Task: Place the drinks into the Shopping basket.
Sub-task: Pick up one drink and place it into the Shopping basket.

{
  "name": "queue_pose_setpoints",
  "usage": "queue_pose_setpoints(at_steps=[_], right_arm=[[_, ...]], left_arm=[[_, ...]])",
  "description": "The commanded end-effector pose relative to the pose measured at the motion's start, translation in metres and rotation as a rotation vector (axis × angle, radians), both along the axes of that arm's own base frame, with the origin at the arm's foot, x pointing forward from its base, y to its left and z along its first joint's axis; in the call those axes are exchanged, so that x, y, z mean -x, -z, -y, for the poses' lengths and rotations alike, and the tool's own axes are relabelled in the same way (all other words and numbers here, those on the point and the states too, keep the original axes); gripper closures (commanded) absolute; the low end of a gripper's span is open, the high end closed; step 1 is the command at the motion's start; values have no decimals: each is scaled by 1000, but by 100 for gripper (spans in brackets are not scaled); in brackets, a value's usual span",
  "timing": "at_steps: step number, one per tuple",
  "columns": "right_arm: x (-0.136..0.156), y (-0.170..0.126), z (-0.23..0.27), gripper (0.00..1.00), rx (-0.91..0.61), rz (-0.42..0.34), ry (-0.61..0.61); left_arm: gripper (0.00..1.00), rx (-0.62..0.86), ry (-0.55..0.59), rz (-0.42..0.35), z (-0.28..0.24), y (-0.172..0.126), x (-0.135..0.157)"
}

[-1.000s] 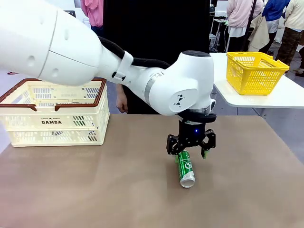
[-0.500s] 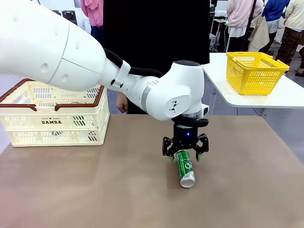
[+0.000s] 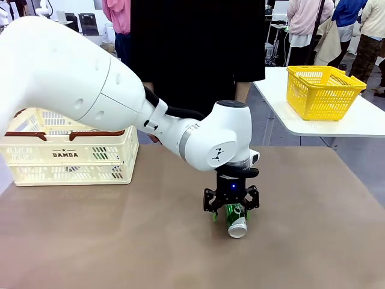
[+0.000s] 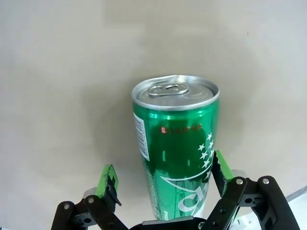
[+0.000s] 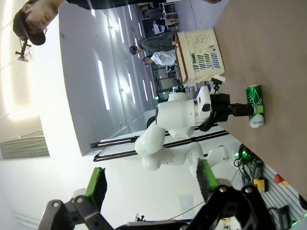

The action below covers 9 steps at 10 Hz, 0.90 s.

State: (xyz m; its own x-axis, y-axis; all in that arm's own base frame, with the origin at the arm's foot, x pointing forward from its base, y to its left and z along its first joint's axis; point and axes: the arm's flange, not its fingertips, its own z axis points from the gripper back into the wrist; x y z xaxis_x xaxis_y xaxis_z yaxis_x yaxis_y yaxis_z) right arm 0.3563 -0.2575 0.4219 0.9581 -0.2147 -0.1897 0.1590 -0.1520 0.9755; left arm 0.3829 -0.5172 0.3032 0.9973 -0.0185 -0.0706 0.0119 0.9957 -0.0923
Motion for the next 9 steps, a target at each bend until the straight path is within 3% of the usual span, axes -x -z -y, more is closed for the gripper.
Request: queue_pose_setpoints(at_steps=[1, 3, 5, 9], right_arm=[[2, -5, -1, 0, -2, -12, -3], [2, -5, -1, 0, -2, -12, -3], [2, -5, -1, 0, -2, -12, -3], [2, -5, -1, 0, -2, -12, -3]], left_arm=[[0, 1, 32, -5, -1, 2, 2], [0, 8, 24, -35, -3, 6, 2], [100, -14, 45, -18, -1, 6, 3], [100, -27, 57, -16, 2, 4, 3]])
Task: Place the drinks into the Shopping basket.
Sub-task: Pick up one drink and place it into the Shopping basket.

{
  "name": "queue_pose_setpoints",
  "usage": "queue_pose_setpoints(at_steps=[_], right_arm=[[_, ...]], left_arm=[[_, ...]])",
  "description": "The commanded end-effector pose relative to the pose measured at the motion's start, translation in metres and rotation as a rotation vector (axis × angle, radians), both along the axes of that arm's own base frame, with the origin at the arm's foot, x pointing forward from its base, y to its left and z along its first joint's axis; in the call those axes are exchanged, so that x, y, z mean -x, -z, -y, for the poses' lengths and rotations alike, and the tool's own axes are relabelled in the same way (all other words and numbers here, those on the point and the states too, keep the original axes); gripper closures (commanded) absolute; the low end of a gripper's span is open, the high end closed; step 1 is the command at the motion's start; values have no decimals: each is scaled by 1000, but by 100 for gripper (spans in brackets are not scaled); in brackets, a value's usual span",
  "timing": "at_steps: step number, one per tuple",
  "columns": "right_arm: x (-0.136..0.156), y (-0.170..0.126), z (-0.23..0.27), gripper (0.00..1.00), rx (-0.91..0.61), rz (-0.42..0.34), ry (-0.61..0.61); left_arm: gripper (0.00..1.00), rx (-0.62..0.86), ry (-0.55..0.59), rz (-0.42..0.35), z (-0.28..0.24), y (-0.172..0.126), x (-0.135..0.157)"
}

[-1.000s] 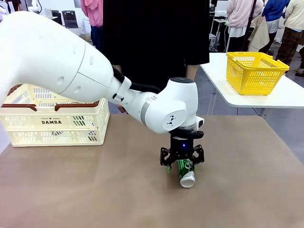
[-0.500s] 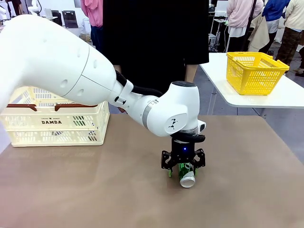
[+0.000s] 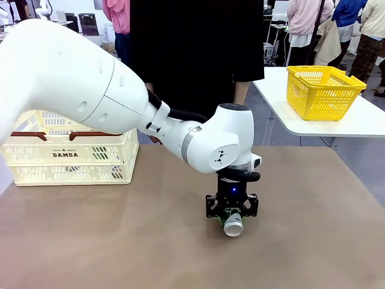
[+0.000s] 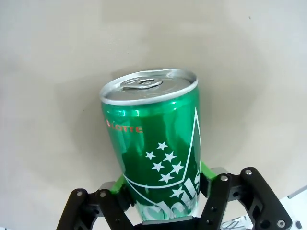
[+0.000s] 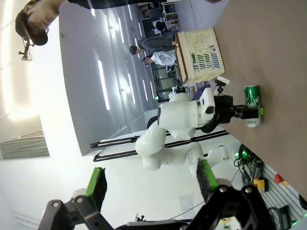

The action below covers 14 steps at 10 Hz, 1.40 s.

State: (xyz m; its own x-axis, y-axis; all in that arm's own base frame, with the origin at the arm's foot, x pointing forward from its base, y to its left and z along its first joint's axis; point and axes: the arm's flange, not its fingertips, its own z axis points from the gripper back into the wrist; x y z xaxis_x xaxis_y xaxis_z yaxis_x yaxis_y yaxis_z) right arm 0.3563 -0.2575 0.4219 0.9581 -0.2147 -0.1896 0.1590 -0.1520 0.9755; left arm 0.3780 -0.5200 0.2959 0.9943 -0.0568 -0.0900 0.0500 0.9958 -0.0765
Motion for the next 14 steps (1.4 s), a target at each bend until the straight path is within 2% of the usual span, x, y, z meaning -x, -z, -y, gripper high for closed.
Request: queue_pose_setpoints(at_steps=[1, 6, 7, 8, 9, 11, 12, 13, 14], right_arm=[[2, -5, -1, 0, -2, -12, -3], [2, -5, -1, 0, -2, -12, -3], [2, -5, -1, 0, -2, -12, -3], [2, -5, -1, 0, -2, -12, -3], [2, -5, -1, 0, -2, -12, -3], [2, -5, -1, 0, -2, -12, -3], [2, -5, -1, 0, -2, -12, -3], [2, -5, -1, 0, -2, -12, -3], [2, -5, -1, 0, -2, -12, -3]], left_arm=[[100, -11, 16, 4, -1, -5, -3], [100, 13, 19, 43, -8, -20, 1], [100, 25, 3, 91, -15, -32, 3], [100, 71, 33, 97, -27, -62, 14], [100, 64, 73, 149, -42, -99, 31], [100, 31, 185, 214, -85, -168, 84], [100, 5, 301, 194, -108, -193, 121], [100, -37, 387, 198, -123, -201, 152], [100, -49, 428, 245, -139, -201, 179]])
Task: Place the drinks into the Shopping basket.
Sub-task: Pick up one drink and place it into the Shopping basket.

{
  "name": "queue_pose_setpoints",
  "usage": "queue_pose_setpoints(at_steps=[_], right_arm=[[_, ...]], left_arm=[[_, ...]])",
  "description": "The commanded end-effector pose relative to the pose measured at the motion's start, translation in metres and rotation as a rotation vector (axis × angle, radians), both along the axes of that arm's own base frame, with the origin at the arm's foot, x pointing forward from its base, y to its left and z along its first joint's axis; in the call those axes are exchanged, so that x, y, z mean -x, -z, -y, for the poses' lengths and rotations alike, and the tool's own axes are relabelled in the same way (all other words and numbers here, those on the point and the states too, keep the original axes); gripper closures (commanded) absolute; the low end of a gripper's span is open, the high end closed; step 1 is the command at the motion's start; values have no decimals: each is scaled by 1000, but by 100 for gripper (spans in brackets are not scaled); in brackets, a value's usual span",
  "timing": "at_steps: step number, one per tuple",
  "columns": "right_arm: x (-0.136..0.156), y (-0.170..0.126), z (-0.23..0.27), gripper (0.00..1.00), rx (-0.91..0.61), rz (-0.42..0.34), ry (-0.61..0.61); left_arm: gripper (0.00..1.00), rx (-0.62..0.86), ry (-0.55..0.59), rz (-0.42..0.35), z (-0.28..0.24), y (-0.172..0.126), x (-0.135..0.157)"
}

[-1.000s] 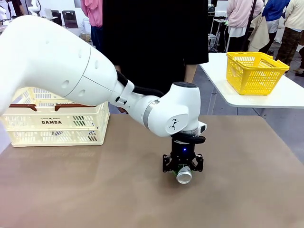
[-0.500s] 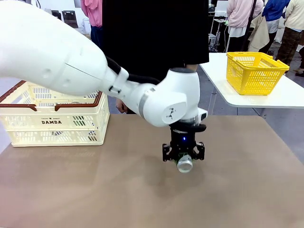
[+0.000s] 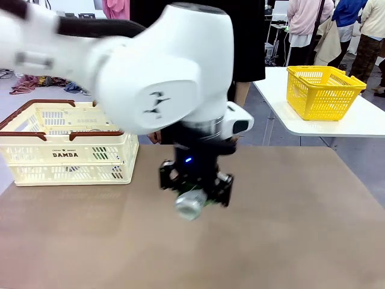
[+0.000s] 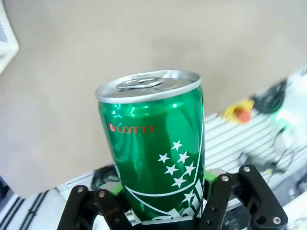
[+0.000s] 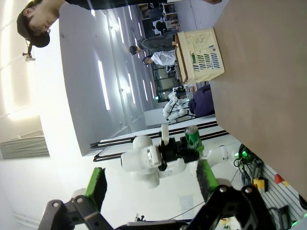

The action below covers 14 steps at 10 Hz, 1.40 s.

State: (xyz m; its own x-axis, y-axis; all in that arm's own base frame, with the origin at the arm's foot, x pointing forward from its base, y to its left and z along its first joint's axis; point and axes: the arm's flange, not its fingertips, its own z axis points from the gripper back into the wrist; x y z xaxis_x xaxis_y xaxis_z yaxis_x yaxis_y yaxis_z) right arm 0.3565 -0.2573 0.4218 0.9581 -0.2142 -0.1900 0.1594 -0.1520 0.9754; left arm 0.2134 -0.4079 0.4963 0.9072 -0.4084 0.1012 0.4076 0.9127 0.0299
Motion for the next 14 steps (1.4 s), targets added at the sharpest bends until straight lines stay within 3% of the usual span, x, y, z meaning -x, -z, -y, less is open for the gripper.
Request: queue_pose_setpoints(at_steps=[1, 2, 3, 9, 10, 11, 12, 13, 14], right_arm=[[2, -5, -1, 0, -2, -11, -3], [2, -5, -1, 0, -2, -11, -3], [2, -5, -1, 0, -2, -11, -3], [2, -5, -1, 0, -2, -11, -3], [2, -5, -1, 0, -2, -11, -3], [2, -5, -1, 0, -2, -11, -3], [2, -5, -1, 0, -2, -11, -3], [2, -5, -1, 0, -2, -11, -3], [2, -5, -1, 0, -2, -11, -3]], left_arm=[[100, 44, 100, 74, -42, 4, 34], [100, 162, -17, 96, -56, 5, 40], [100, -13, 54, 30, -18, 0, 27], [100, -4, 34, 23, -19, 9, 28], [100, 40, -49, 104, -45, -10, 7], [100, 79, -211, 190, -84, -33, -23], [100, 129, -327, 233, -134, -56, -57], [100, 179, -306, 207, -178, -71, -92], [100, 190, -458, 241, -220, -75, -130]])
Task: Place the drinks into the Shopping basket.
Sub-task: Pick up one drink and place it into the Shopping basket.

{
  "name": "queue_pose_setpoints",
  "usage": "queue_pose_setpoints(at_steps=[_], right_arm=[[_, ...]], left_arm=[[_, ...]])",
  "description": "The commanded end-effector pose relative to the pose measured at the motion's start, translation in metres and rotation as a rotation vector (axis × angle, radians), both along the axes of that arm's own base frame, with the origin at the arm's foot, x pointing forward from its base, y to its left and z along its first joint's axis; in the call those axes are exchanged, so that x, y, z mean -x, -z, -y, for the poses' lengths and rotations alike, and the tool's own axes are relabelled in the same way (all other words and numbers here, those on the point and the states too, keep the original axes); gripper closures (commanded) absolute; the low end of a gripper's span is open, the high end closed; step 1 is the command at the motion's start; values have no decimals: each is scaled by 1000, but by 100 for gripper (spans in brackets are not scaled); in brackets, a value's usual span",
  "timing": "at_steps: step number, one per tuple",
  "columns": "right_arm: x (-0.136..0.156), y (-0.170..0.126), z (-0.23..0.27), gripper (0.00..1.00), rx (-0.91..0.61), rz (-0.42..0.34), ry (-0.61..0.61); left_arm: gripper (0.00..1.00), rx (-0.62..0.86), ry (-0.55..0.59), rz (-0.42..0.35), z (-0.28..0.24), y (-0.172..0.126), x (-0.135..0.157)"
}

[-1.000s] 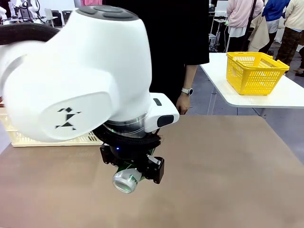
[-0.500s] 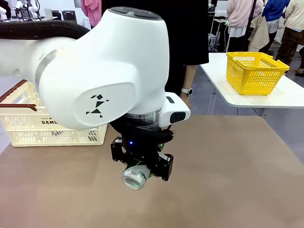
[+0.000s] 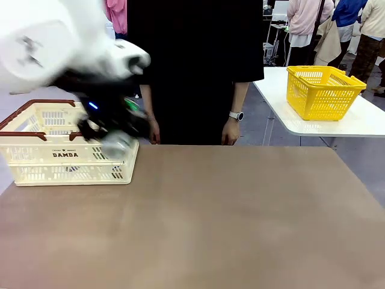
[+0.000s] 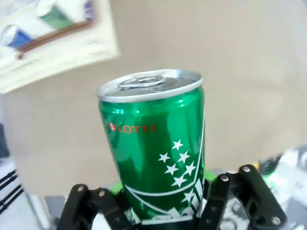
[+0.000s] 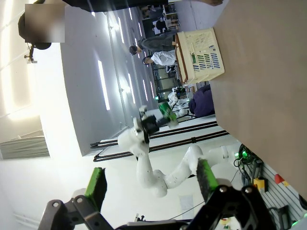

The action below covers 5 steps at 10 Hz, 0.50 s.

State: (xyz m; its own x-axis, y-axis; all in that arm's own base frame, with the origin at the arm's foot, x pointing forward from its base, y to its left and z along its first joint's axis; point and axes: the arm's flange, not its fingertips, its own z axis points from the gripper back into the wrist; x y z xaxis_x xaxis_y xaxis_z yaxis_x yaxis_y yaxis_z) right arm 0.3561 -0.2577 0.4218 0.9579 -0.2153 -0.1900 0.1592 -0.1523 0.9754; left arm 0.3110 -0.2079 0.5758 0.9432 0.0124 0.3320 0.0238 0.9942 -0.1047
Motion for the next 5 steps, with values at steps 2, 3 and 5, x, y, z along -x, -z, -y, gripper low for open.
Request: queue_pose_setpoints(at_steps=[2, 3, 5], right_arm=[[1, -5, -1, 0, -2, -11, -4], [1, -5, -1, 0, -2, -11, -4], [1, -5, -1, 0, -2, -11, -4]], left_arm=[[100, 14, -180, 12, -88, 8, -93], [100, 6, -287, -3, -122, 16, -114], [100, 116, -425, 38, -146, 17, -108]])
